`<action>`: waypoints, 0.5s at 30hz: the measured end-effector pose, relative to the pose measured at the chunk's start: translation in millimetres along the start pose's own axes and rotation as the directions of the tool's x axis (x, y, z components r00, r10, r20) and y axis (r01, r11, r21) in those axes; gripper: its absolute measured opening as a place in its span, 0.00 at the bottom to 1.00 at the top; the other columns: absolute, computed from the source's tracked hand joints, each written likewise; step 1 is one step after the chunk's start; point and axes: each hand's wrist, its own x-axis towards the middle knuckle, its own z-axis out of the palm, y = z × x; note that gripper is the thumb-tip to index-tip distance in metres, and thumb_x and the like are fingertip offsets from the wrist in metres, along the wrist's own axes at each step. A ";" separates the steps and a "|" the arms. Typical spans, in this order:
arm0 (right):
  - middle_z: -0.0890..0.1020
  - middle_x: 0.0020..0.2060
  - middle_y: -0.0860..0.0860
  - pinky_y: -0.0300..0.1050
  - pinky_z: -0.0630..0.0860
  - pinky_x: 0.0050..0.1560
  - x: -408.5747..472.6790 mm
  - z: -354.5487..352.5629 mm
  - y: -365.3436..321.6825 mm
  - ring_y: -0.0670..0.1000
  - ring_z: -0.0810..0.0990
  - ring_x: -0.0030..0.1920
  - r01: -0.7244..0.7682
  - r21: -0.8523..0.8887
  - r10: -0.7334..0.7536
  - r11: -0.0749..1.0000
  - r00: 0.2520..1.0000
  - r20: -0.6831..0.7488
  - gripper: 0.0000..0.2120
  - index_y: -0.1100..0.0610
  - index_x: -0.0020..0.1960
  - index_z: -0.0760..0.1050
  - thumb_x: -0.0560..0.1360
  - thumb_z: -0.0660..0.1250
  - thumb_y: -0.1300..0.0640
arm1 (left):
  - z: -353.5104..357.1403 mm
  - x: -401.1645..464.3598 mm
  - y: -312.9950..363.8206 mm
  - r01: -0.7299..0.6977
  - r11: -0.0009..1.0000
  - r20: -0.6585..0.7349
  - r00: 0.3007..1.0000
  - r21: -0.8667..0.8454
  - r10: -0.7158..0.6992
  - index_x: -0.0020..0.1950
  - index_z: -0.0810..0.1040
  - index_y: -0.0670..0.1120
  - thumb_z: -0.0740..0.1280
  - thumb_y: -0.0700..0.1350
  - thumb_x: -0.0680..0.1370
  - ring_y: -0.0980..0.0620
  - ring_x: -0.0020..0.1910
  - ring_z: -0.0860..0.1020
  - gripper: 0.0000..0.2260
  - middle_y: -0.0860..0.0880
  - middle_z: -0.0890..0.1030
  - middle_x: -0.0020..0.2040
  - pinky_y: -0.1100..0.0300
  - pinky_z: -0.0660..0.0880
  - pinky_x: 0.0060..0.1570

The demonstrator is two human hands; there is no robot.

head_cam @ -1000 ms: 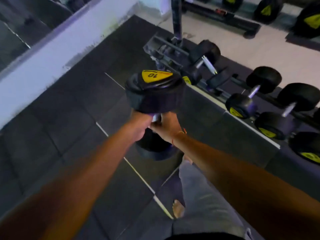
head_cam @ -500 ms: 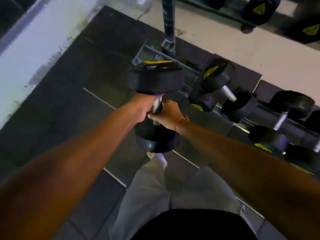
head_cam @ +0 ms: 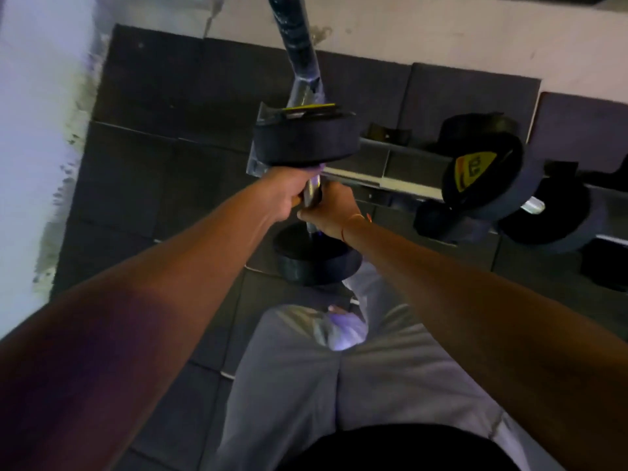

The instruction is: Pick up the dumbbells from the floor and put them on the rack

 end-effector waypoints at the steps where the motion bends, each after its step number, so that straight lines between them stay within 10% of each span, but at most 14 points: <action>1: 0.83 0.47 0.54 0.50 0.79 0.54 18.3 4.4 -4.7 0.54 0.81 0.49 -0.019 0.009 0.019 1.000 1.000 -0.001 0.14 0.56 0.50 0.79 0.65 0.75 0.56 | -3.4 19.7 6.9 -0.001 1.000 0.010 1.000 0.010 0.001 0.54 0.81 0.47 0.74 0.45 0.74 0.50 0.59 0.79 0.10 0.48 0.83 0.57 0.53 0.75 0.63; 15: 0.83 0.50 0.55 0.51 0.80 0.54 234.5 47.8 9.8 0.55 0.82 0.50 -0.314 0.148 0.328 0.938 0.942 -0.076 0.18 0.57 0.55 0.78 0.67 0.75 0.55 | 1.6 249.6 72.9 0.068 0.959 0.159 0.981 0.274 -0.115 0.49 0.79 0.44 0.72 0.48 0.77 0.51 0.44 0.80 0.08 0.49 0.81 0.42 0.58 0.79 0.44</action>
